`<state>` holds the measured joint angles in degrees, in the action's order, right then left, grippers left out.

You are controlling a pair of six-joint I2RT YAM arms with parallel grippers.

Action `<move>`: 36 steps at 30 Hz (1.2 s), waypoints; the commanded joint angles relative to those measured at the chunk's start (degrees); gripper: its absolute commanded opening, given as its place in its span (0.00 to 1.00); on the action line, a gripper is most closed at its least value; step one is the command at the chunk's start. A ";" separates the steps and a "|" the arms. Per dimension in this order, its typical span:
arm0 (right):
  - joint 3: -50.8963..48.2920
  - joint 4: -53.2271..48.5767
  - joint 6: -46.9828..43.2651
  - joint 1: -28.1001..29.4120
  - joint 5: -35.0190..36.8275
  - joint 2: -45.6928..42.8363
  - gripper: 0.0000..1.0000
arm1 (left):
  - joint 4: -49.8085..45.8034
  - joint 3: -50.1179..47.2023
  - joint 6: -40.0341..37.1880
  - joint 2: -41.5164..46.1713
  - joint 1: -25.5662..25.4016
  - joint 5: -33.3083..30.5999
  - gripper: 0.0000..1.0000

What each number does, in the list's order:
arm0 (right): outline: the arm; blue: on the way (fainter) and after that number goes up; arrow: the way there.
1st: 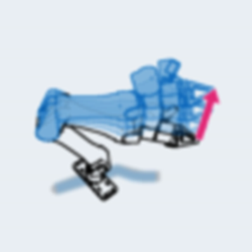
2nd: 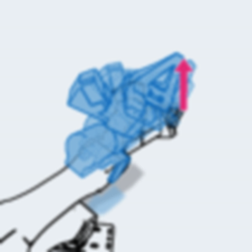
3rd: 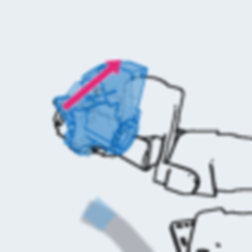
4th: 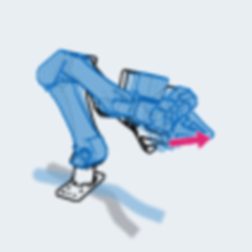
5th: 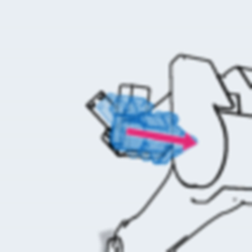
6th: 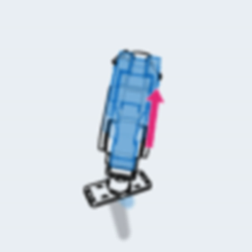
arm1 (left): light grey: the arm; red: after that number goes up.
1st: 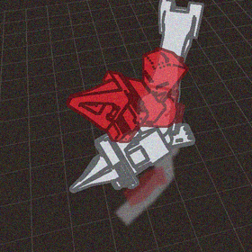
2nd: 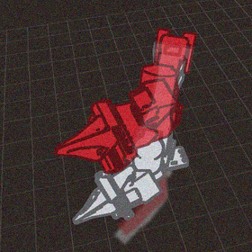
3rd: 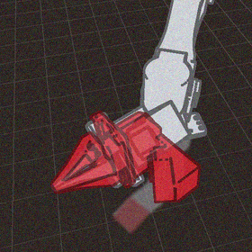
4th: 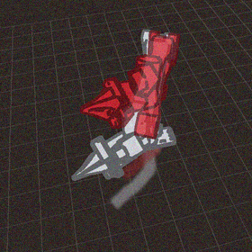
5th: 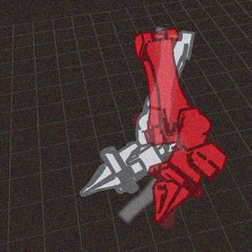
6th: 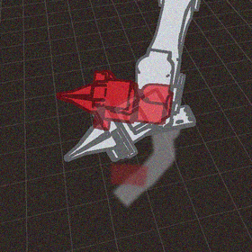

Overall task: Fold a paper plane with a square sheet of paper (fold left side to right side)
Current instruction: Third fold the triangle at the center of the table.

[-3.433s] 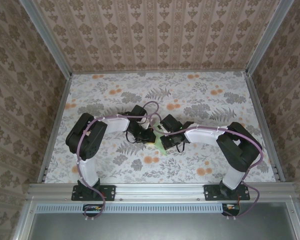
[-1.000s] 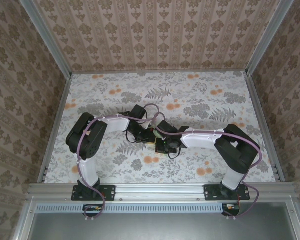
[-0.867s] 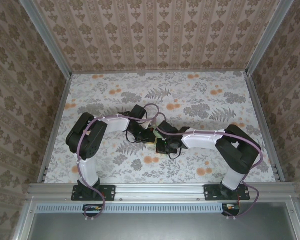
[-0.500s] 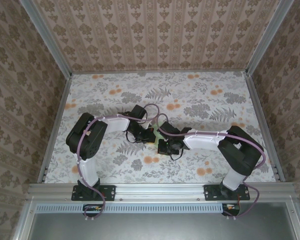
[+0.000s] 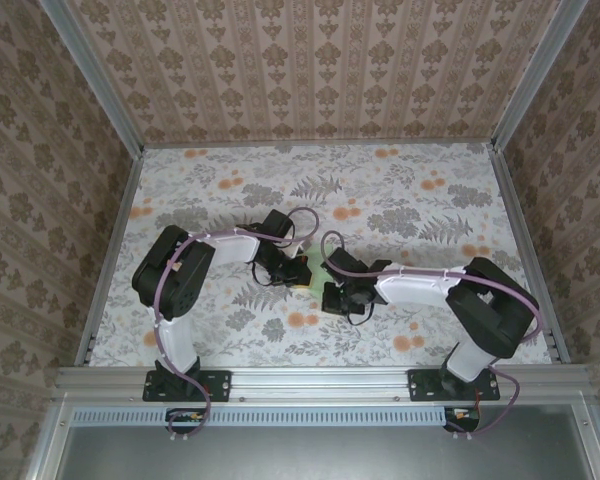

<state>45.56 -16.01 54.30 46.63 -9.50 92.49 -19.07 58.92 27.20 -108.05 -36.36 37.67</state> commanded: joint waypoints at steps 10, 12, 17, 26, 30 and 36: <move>-6.05 -9.09 1.97 -0.66 -0.39 -4.44 0.03 | -4.66 -0.21 -1.14 -3.31 -0.20 -6.82 0.05; -6.17 -8.42 1.24 -0.68 -0.70 -5.67 0.03 | -4.68 -0.10 -1.18 -3.22 -0.20 -6.83 0.05; -4.64 -7.45 -1.63 -1.00 -0.07 -12.19 0.04 | -4.86 0.20 -1.08 -3.00 -0.20 -6.87 0.05; 0.03 -1.93 -4.70 -1.25 -1.11 -7.26 0.04 | -4.96 0.41 -0.92 -2.78 -0.29 -6.83 0.05; 2.62 -1.24 -5.98 -1.37 -0.51 -3.99 0.04 | -4.97 0.50 -0.83 -2.87 -0.38 -6.87 0.05; 2.28 -0.62 -4.93 -1.52 -1.75 0.02 0.04 | -4.84 0.59 -0.73 -2.87 -0.46 -6.82 0.05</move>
<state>47.31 -16.56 49.60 45.52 -10.57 90.85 -20.60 59.99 27.20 -108.29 -36.69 36.80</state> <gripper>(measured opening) 0.052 0.048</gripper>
